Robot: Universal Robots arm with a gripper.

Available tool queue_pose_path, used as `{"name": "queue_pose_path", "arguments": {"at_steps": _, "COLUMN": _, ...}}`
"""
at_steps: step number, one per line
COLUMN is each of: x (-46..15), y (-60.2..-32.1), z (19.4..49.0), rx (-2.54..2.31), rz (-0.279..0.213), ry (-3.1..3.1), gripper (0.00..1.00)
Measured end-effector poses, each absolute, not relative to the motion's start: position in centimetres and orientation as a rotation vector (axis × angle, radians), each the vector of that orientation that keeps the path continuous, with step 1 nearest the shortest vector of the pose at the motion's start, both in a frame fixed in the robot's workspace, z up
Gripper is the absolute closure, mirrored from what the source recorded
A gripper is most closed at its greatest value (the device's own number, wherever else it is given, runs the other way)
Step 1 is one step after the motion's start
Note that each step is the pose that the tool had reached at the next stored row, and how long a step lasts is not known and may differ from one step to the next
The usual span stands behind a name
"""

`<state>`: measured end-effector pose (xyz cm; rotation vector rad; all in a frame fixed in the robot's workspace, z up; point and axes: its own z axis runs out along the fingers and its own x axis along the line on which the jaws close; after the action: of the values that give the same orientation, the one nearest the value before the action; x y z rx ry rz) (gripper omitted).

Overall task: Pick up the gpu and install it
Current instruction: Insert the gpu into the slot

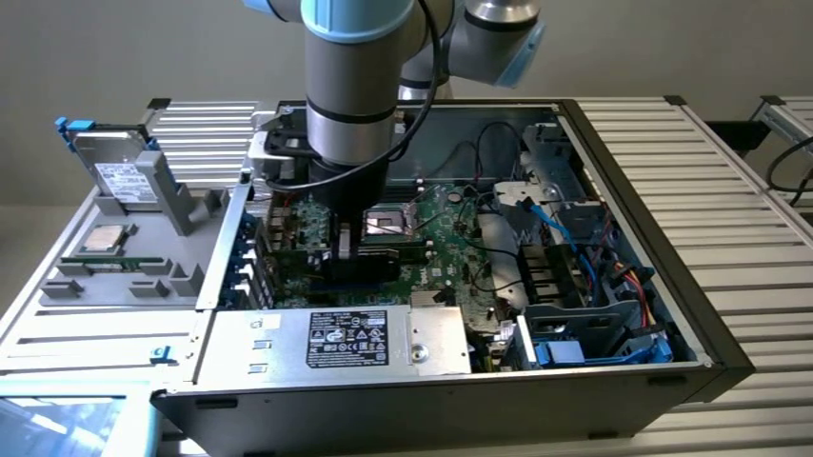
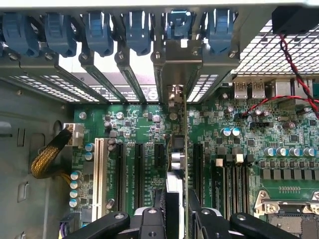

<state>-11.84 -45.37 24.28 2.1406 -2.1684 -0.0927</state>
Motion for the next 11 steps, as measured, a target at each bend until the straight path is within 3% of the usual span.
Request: {"name": "queue_pose_path", "arguments": {"at_steps": 11, "x": -11.83, "y": -45.46, "z": 24.29, "rx": 2.146, "rz": -0.098, "ry": -2.168, "gripper": 0.72}}
